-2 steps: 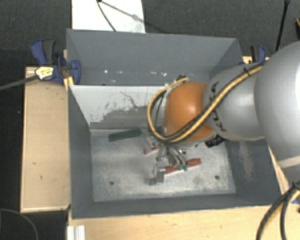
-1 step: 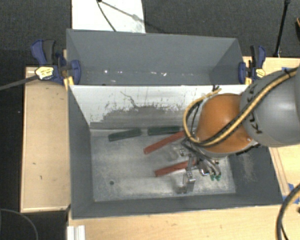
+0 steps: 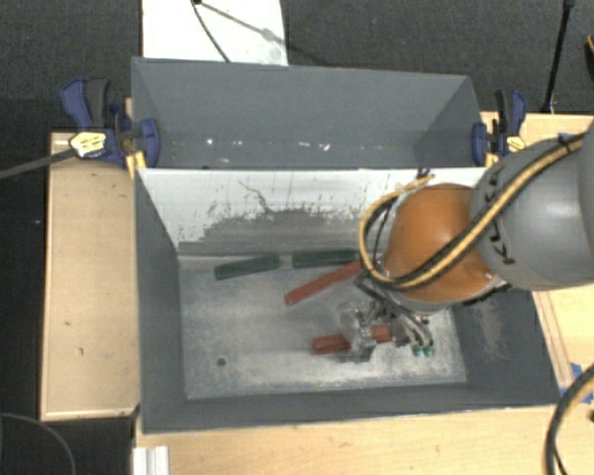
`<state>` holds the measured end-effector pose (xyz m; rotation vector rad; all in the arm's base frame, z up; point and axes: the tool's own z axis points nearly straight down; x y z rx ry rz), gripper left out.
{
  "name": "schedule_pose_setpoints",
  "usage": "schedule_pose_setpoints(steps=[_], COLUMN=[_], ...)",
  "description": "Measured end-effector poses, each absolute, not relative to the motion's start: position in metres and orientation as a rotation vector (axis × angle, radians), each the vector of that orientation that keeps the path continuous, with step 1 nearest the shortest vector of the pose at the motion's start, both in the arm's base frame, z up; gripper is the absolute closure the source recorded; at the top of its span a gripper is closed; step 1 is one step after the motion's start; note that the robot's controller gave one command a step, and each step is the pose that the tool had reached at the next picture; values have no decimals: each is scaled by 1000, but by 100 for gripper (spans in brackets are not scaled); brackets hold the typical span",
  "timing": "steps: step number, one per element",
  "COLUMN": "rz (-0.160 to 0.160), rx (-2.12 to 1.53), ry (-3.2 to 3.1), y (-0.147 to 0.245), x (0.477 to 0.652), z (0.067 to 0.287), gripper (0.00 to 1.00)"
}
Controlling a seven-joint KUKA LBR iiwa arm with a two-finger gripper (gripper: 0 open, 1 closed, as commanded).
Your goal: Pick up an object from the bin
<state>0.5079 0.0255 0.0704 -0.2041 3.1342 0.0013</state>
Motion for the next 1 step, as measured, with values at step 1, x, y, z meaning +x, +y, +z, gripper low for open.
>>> schedule_pose_setpoints(steps=[1], rz=[-4], rx=[-995], ry=[2970], y=[20], x=[509], z=[286], gripper=[100])
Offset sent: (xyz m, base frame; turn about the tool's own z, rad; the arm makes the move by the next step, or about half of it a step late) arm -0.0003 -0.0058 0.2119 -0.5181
